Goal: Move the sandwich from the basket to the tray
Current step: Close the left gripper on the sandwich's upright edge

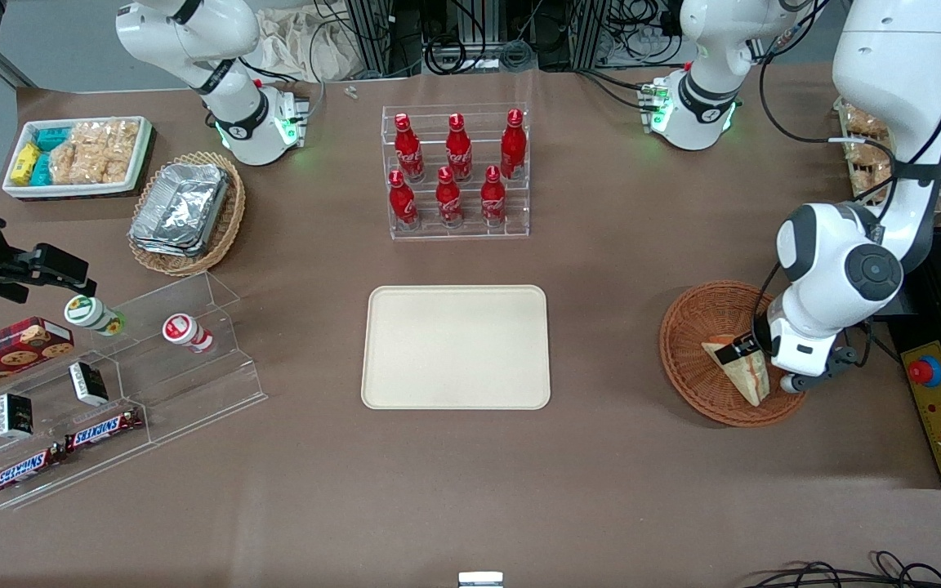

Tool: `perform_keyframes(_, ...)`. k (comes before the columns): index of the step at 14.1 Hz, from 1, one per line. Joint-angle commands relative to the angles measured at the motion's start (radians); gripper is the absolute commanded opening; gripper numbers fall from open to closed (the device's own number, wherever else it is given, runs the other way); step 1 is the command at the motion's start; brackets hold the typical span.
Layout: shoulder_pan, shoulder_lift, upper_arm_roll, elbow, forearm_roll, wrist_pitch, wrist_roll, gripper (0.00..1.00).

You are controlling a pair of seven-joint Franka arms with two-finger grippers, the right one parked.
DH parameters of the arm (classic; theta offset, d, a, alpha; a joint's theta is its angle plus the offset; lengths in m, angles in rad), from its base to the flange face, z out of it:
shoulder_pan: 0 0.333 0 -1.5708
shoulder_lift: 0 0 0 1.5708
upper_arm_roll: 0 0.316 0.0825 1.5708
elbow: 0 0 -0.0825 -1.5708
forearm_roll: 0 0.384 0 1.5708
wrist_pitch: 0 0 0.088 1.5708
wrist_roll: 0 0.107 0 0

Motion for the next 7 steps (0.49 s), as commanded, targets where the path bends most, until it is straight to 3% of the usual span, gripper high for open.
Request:
perform_keyframes(1,0.008,0.016,-0.005,-0.008,0.044,0.028,-0.029,0.85)
perform_keyframes(2,0.007,0.019,-0.005,-0.004,0.044,0.029,-0.043,0.45)
perform_keyframes(3,0.007,0.024,-0.005,-0.001,0.047,0.029,-0.051,0.12)
perform_keyframes(4,0.007,0.026,-0.005,0.004,0.044,0.029,-0.054,0.00)
perform_keyframes(7,0.002,0.022,-0.006,0.024,0.047,0.029,-0.098,0.00)
